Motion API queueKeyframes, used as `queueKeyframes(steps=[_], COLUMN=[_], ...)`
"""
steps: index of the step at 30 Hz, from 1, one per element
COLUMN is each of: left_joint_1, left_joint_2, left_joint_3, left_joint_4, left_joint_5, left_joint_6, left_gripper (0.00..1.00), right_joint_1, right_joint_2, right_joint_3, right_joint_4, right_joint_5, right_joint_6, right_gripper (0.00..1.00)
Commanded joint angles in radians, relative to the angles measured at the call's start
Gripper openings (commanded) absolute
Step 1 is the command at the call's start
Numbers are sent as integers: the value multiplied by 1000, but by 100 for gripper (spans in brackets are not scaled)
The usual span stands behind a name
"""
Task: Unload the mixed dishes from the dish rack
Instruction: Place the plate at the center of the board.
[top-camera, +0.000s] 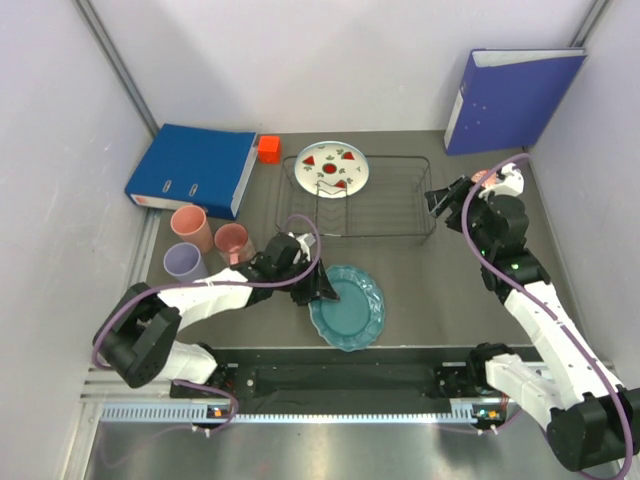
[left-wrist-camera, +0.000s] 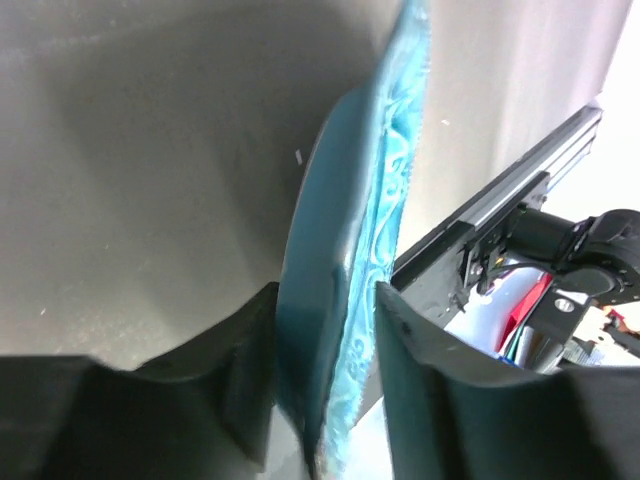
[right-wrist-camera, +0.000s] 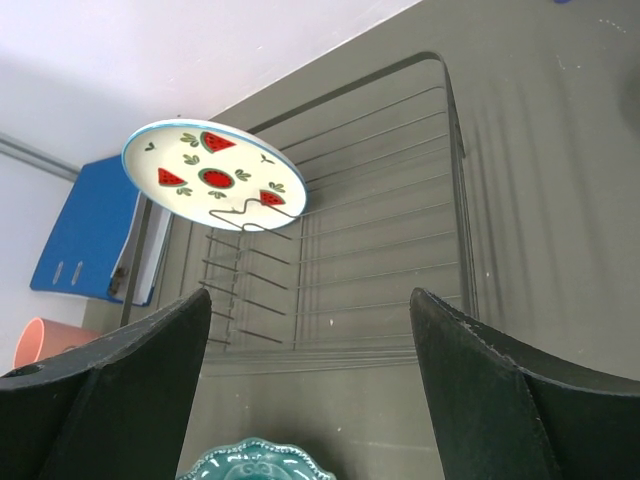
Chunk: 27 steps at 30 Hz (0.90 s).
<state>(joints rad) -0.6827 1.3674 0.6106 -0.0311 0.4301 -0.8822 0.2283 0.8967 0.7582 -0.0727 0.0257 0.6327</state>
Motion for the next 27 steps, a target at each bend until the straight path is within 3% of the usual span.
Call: queueKeyframes(steps=[1,14,27], left_joint_1=[-1,-2,0], left_joint_2=[-24,1,19], left_joint_3=[72,205,198], left_joint_4=[-75,-432,-546], left_joint_5=[-1,-165,-261], left_joint_6=[41,178,226], left_gripper=[53,57,54], right_joint_1=[19,19,19], right_joint_2=[-27,-27,-27], right_joint_3=[-7,-14,-51], right_joint_4=[42,47,62], right_joint_5=[-7,-13,-20], right_joint_6=[5,4,9], right_gripper=[80,81,82])
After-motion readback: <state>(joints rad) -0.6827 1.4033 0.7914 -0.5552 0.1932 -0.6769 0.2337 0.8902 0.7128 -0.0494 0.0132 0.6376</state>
